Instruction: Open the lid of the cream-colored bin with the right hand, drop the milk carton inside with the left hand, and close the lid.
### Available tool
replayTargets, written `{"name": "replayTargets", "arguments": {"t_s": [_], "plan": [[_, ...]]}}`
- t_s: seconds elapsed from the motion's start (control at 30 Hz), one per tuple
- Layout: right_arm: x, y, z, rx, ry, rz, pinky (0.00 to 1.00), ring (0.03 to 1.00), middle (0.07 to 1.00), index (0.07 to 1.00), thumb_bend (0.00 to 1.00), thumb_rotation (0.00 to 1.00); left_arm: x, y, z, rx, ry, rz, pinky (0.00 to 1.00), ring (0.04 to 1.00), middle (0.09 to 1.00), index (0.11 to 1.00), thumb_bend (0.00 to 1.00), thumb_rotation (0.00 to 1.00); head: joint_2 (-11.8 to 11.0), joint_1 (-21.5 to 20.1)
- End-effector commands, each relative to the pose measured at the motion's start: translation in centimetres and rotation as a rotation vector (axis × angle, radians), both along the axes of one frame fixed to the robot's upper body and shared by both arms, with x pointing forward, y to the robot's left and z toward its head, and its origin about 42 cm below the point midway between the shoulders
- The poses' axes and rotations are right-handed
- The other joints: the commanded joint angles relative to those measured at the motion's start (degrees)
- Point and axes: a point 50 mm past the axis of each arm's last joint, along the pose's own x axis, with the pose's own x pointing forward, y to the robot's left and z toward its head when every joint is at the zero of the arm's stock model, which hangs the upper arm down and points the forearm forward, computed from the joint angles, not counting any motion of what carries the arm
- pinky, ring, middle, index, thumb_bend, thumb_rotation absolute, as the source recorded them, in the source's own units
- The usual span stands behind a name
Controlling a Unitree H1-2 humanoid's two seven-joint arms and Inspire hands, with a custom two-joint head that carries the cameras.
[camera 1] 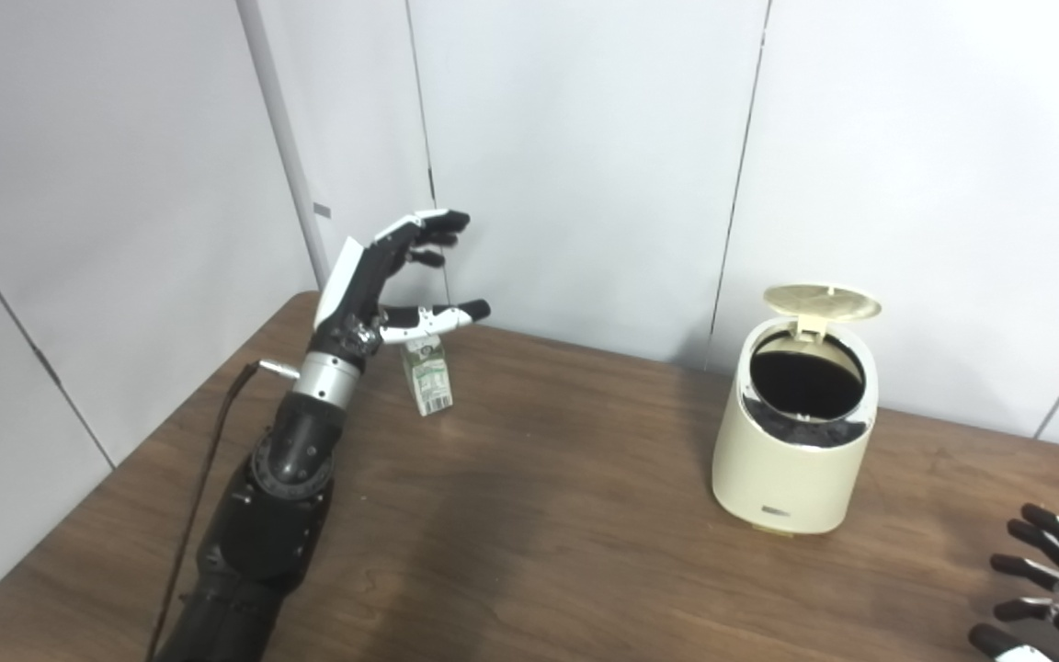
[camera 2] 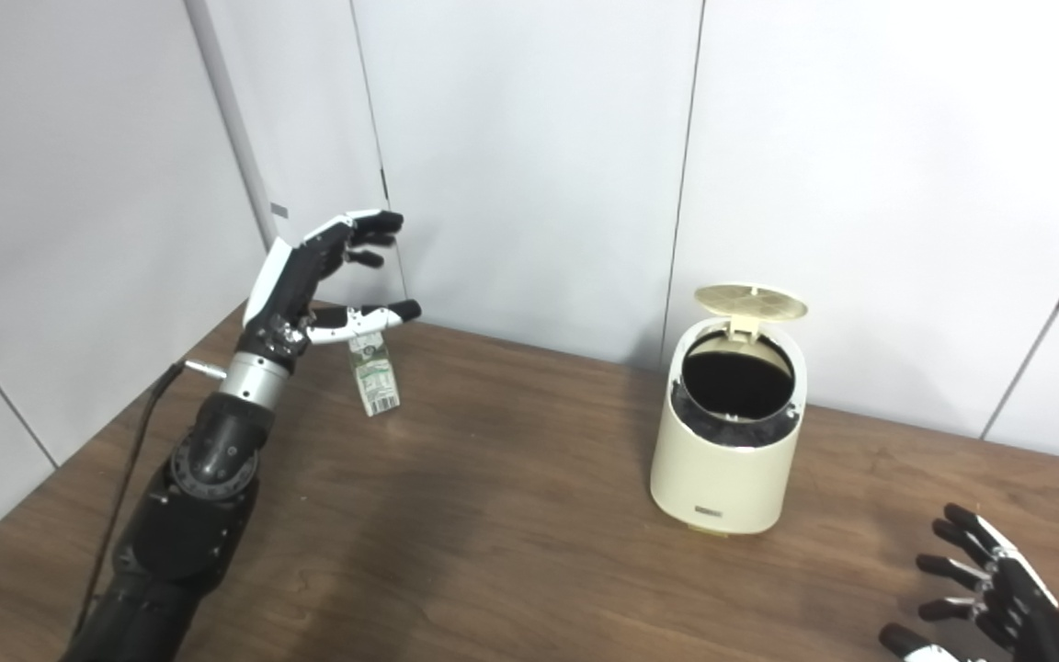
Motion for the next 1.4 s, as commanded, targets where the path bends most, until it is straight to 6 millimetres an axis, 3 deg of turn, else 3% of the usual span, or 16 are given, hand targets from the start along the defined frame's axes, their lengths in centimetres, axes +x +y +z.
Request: {"name": "replayTargets", "arguments": {"t_s": [0.0, 0.33, 0.97, 1.17, 1.37], "plan": [[0.8, 0.0, 2.2, -0.007, -0.076, 0.014, 0.51, 0.74, 0.845, 0.851, 0.91, 0.37, 0.5, 1.0, 3.7, 0.03, -0.099, 0.022, 0.69, 0.777, 0.788, 0.775, 0.8, 0.13, 0.0, -0.1], [0.7, 0.0, 1.8, 0.01, -0.07, 0.018, 0.52, 0.736, 0.843, 0.845, 0.92, 0.36, 1.3, 1.5, 3.3, 0.041, -0.064, 0.046, 0.68, 0.78, 0.787, 0.784, 0.83, 0.16, -0.8, -0.6], [0.9, -0.7, 2.3, 0.023, -0.064, 0.006, 0.5, 0.72, 0.827, 0.821, 0.99, 0.4, 1.8, 2.6, 1.8, 0.024, 0.02, 0.104, 0.95, 0.902, 0.836, 0.827, 1.0, 0.29, -0.7, -0.5], [0.9, -0.9, 2.5, 0.016, -0.057, 0.006, 0.49, 0.713, 0.823, 0.816, 0.99, 0.4, 1.7, 3.0, 1.2, 0.015, 0.073, 0.127, 0.76, 0.866, 0.857, 0.851, 1.0, 0.28, -0.7, -0.3], [1.1, -1.0, 2.6, 0.007, -0.06, 0.009, 0.5, 0.719, 0.825, 0.817, 0.99, 0.4, 1.8, 3.6, -0.1, -0.021, 0.111, 0.136, 0.8, 0.875, 0.87, 0.863, 1.0, 0.28, -0.8, -0.4]]}}
